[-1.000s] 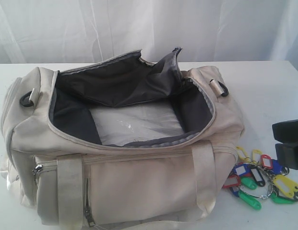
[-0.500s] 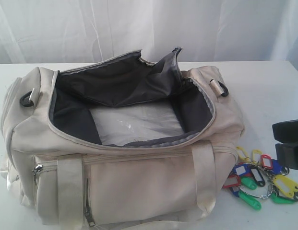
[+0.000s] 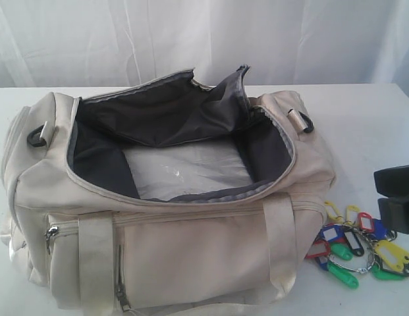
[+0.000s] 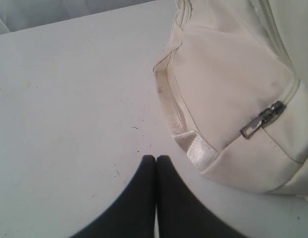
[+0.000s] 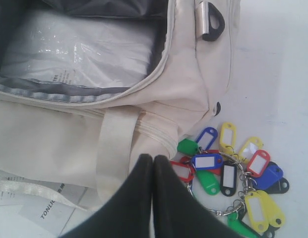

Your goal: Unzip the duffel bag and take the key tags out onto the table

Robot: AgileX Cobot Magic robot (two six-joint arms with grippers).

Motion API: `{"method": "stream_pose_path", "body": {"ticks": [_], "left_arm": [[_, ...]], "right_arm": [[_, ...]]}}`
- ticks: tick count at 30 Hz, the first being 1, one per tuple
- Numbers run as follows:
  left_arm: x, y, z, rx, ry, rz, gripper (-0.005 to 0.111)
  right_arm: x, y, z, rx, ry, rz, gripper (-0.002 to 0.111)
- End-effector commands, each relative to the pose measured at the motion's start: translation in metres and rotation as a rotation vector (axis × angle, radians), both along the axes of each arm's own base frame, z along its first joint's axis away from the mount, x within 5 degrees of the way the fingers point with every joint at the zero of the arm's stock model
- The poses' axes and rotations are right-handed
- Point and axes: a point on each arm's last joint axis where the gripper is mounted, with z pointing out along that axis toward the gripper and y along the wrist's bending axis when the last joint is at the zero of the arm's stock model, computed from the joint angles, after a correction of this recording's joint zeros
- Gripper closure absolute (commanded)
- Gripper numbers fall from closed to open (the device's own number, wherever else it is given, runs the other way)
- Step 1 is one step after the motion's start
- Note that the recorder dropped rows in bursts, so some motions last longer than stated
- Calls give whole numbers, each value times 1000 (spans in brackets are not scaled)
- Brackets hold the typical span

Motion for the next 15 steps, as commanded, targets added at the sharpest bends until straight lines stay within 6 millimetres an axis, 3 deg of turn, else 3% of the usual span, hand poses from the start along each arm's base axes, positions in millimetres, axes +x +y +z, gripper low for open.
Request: {"method": "stream_pose_path", "body": {"ticks": [1,15], "left_arm": [[0,0,-1,-12,-5,-1,106],[-1,-1,-2,-120,19,35,106]], "right_arm": [[-1,-1,0,-4,-9,3,108],[-13,-6,8,32,-60,12,108]]}}
